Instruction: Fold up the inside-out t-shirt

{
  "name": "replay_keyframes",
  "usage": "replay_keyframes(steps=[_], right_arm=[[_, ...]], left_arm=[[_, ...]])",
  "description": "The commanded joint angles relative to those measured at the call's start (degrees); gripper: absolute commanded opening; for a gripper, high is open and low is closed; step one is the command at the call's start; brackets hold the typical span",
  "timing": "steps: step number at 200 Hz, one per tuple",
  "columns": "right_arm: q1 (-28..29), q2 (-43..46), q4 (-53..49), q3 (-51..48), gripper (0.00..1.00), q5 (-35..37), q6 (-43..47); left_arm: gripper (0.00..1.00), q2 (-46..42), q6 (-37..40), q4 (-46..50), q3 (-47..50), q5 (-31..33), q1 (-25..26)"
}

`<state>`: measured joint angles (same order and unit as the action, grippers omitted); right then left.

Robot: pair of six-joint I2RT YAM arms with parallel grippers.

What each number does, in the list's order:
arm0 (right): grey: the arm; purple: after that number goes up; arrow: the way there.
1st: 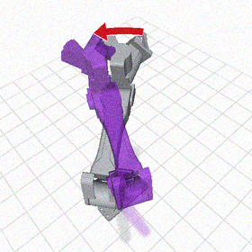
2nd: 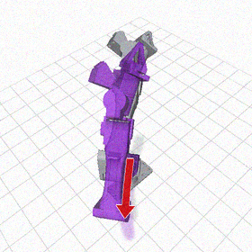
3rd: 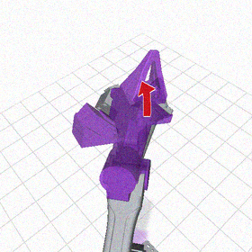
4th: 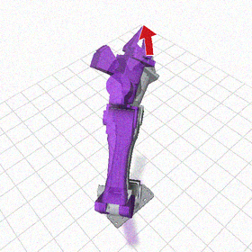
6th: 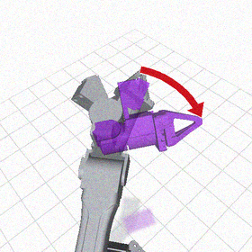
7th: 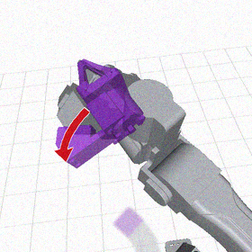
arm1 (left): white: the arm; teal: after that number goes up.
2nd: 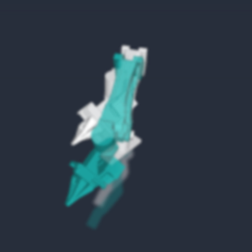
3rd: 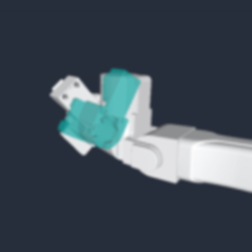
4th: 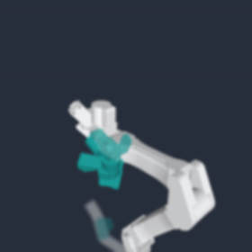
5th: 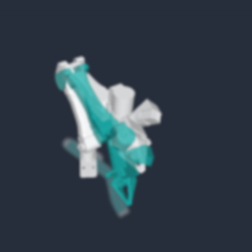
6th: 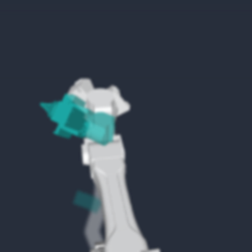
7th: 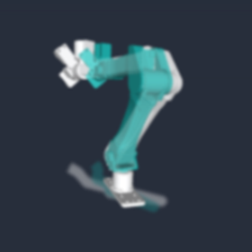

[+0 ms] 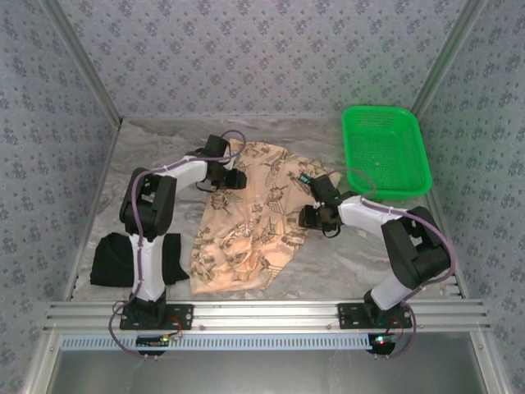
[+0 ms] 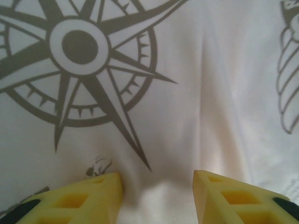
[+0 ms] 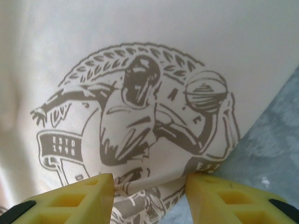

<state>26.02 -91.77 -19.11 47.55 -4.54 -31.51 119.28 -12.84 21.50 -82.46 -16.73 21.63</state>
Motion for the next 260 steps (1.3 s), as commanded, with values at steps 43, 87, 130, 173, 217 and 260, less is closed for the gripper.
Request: replay_keyframes(steps=[43, 87, 130, 173, 217, 260], right_arm=[[-3.06, -13.16, -1.93, 11.19, 0.47, 6.04, 5.23], [-3.49, -18.79, -3.77, 19.85, 0.47, 8.43, 8.57], [-2.91, -17.0, -4.49, 24.51, 0.47, 3.39, 14.33], [-2.4, -10.21, -7.13, 25.87, 0.48, 4.53, 15.55], [-1.03, -5.11, -8.74, 25.43, 0.48, 6.68, 15.44], [4.72, 2.22, -10.51, 21.9, 0.47, 2.09, 15.72]], left_arm=[[0.46, -1.46, 1.84, 3.57, 4.92, 9.04, -1.66], [0.47, -4.88, -3.73, 1.94, 10.22, 7.55, -4.25], [0.48, -11.36, -6.68, -2.15, 13.33, 1.44, -6.06], [0.48, -17.12, -5.76, -1.28, 11.88, 2.23, -6.14], [0.48, -21.64, -4.49, -1.53, 13.58, 3.64, -6.06], [0.48, -25.89, -3.93, -0.74, 17.19, 1.18, -5.98]])
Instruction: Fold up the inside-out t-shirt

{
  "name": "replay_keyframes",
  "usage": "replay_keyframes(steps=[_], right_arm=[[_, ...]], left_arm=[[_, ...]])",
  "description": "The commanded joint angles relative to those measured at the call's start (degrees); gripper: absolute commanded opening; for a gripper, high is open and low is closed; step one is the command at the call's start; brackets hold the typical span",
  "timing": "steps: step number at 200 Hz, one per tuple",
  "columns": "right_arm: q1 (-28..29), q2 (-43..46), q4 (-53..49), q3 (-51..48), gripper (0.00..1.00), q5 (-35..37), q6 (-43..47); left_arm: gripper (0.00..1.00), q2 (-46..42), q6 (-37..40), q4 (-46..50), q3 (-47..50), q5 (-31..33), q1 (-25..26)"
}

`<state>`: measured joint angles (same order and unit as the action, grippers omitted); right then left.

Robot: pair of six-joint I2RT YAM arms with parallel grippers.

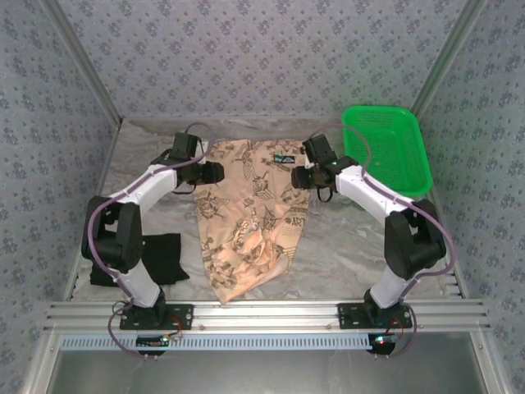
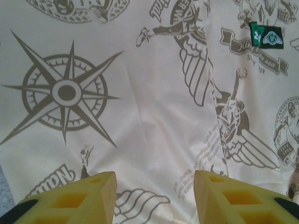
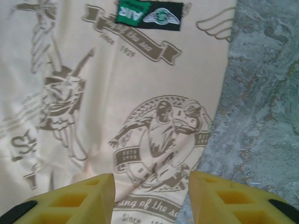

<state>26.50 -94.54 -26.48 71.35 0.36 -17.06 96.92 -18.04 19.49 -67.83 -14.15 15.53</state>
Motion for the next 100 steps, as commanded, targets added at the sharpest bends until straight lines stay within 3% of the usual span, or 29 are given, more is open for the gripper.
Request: replay_keyframes(steps=[1, 24, 39, 62, 100], right_arm=[[4.56, 5.12, -3.32, -2.0, 0.47, -2.86, 1.43], [9.91, 8.09, -7.09, -2.53, 0.47, 1.68, 3.14], [12.49, 10.25, -6.46, -5.29, 0.47, 0.92, 3.39], [23.11, 12.23, -1.07, -7.96, 0.46, 0.33, 6.94], [30.76, 15.09, 5.52, -12.42, 0.36, -17.41, 12.8]], left_arm=[[0.48, -3.69, 1.31, 1.26, 2.64, -1.27, 0.07], [0.48, -6.6, 1.45, 0.93, 5.37, 1.16, 0.11], [0.48, -7.42, 0.59, -0.32, 6.46, 2.14, 0.07], [0.48, -7.39, -0.06, -1.04, 6.69, 1.72, 0.11], [0.48, -9.18, -0.5, -0.76, 7.89, 1.63, 0.11]])
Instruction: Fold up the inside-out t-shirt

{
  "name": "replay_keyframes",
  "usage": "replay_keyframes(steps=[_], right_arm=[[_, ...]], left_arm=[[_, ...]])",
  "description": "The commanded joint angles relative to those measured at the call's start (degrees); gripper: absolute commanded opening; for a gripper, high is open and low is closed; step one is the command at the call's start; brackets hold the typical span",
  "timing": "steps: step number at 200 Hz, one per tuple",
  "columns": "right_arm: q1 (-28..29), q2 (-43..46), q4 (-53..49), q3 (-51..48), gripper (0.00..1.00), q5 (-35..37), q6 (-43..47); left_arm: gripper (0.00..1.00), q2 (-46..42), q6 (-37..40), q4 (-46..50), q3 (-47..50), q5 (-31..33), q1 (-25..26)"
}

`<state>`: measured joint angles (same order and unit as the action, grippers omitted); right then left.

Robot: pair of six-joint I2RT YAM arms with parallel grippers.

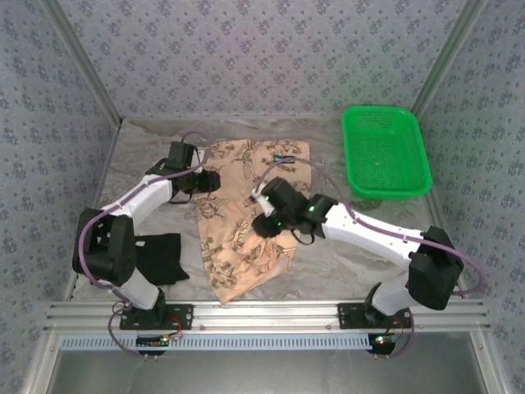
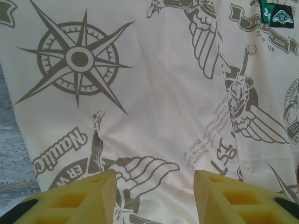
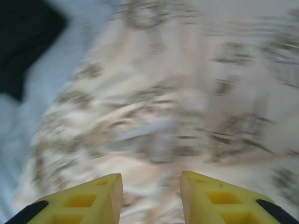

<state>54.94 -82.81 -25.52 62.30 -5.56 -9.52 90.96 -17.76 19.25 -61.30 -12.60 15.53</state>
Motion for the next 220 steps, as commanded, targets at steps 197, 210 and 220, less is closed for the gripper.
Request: replay_keyframes(steps=[197, 210, 220], right_arm=[[-11.25, -12.3, 6.78, 3.42, 0.51, -7.23, 9.26], [-10.86, -12.06, 3.51, 5.01, 0.54, -15.46, 15.05], [-10.15, -12.81, 1.51, 5.47, 0.55, -17.33, 18.21]], left_arm=[[0.48, -19.43, -5.44, -6.94, 21.69, -11.02, 9.1], [0.48, -20.84, -5.36, -5.09, 22.24, -8.81, 8.86], [0.48, -22.26, -5.69, -3.43, 22.45, -6.62, 7.98]])
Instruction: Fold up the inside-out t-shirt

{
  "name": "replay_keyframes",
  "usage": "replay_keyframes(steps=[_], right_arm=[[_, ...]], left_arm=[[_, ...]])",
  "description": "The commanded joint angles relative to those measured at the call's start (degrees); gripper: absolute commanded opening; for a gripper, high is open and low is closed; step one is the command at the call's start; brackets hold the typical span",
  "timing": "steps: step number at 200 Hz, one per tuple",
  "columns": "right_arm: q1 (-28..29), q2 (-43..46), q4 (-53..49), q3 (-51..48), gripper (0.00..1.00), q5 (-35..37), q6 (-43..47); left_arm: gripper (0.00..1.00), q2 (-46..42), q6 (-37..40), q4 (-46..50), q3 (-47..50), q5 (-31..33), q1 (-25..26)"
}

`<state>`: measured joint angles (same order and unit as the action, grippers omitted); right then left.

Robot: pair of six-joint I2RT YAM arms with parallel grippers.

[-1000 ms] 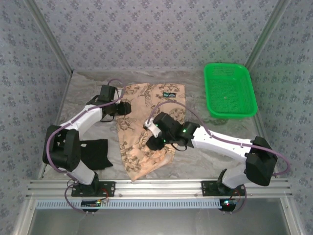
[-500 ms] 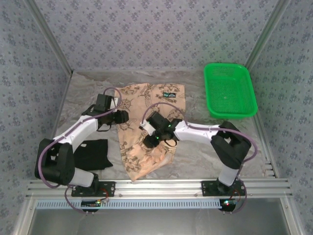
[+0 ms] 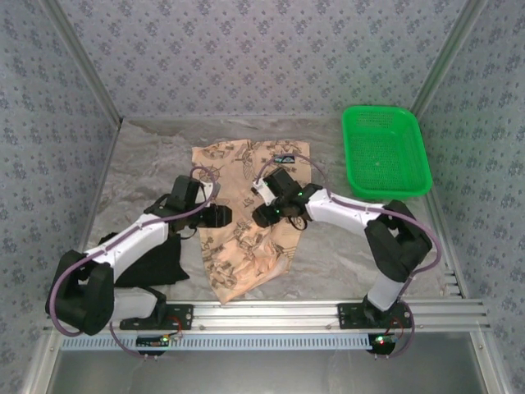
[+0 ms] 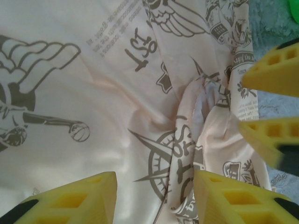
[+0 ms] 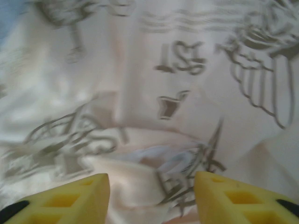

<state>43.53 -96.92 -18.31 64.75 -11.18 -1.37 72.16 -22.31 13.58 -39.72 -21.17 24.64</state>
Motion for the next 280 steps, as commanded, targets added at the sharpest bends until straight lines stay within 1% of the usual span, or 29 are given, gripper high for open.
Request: replay_keyframes(steps=[1, 13, 31, 58, 83, 102, 112, 117, 121, 128, 132, 145, 153, 178, 208, 226, 235, 241, 258, 280], right_arm=[[1.37, 1.22, -5.83, 3.98, 0.56, -11.74, 10.24], [2.64, -0.68, -7.24, 6.99, 0.57, -11.51, 11.63], [5.41, -4.3, -8.84, 10.98, 0.58, -8.7, 10.47], [9.94, -8.22, -9.3, 13.64, 0.58, 0.85, 7.58], [11.16, -11.92, -11.66, 15.57, 0.57, 9.45, 6.29], [11.05, -13.02, -13.83, 17.14, 0.56, 10.89, 4.89], [10.99, -13.24, -14.33, 17.38, 0.51, 10.36, 3.91], [11.01, -13.37, -14.47, 17.43, 0.47, 10.12, 3.55], [10.97, -13.58, -14.48, 17.43, 0.41, 10.12, 3.19], [10.97, -13.79, -14.56, 17.43, 0.26, 10.11, 2.63], [10.89, -13.9, -14.62, 17.43, 0.21, 10.11, 2.39], [10.55, -13.76, -14.65, 17.44, 0.1, 9.72, 1.4], [10.24, -13.11, -14.36, 17.43, 0.06, 9.18, 0.7], [9.03, -9.92, -13.09, 17.38, 0.04, 8.26, -1.84], [6.68, -7.1, -8.24, 15.27, 0.04, 14.04, -8.25], [5.7, -6.66, -4.75, 13.85, 0.03, 16.05, -11.23], [5.62, -6.72, -3.26, 12.83, 0.03, 18.61, -13.34], [5.56, -7.06, -2.62, 12.44, 0.04, 20.11, -14.7], [5.25, -8.81, -2.16, 11.96, 0.06, 21.38, -16.48], [5.12, -8.44, -1.76, 11.28, 0.12, 21.07, -18.26]], left_arm=[[0.48, -3.62, -1.2, 2.41, 0.92, 2.07, -1.24], [0.48, -5.27, -2.74, 3.82, 1.2, 3.75, -3.03], [0.48, -7.04, -5.33, 5.5, 1.49, 5.6, -5.64], [0.49, -9.49, -5.73, 7.12, 2.38, 7.69, -7.39], [0.49, -11.31, -5.73, 7.18, 3.25, 8.34, -8.02], [0.49, -11.57, -4.96, 7.73, 3.32, 8.25, -8.02], [0.49, -11.6, -4.47, 8.09, 3.26, 8.33, -8.04], [0.49, -11.52, -4.22, 8.2, 3.25, 8.34, -8.03], [0.49, -11.47, -3.96, 8.3, 3.21, 8.4, -8.03], [0.49, -11.58, -3.52, 8.55, 3.16, 8.55, -8.03], [0.49, -11.52, -3.33, 8.65, 3.12, 8.59, -8.03], [0.49, -11.81, -2.73, 9.15, 3.05, 9.29, -8.04], [0.49, -12.24, -2.42, 9.26, 3.18, 9.55, -8.04], [0.49, -13.78, -1.72, 9.18, 3.54, 9.76, -8.12], [0.49, -14.15, -1.63, 9.28, 2.64, 9.35, -8.12], [0.49, -14.02, -3.39, 7.35, 3.13, 7.35, -8.12], [0.49, -13.93, -4.44, 5.93, 3.78, 5.92, -8.12], [0.49, -13.81, -4.98, 5.21, 4.06, 5.26, -8.05], [0.49, -13.37, -5.73, 4.27, 4.56, 4.66, -7.99], [0.49, -12.7, -5.95, 3.96, 4.31, 4.67, -7.95]])
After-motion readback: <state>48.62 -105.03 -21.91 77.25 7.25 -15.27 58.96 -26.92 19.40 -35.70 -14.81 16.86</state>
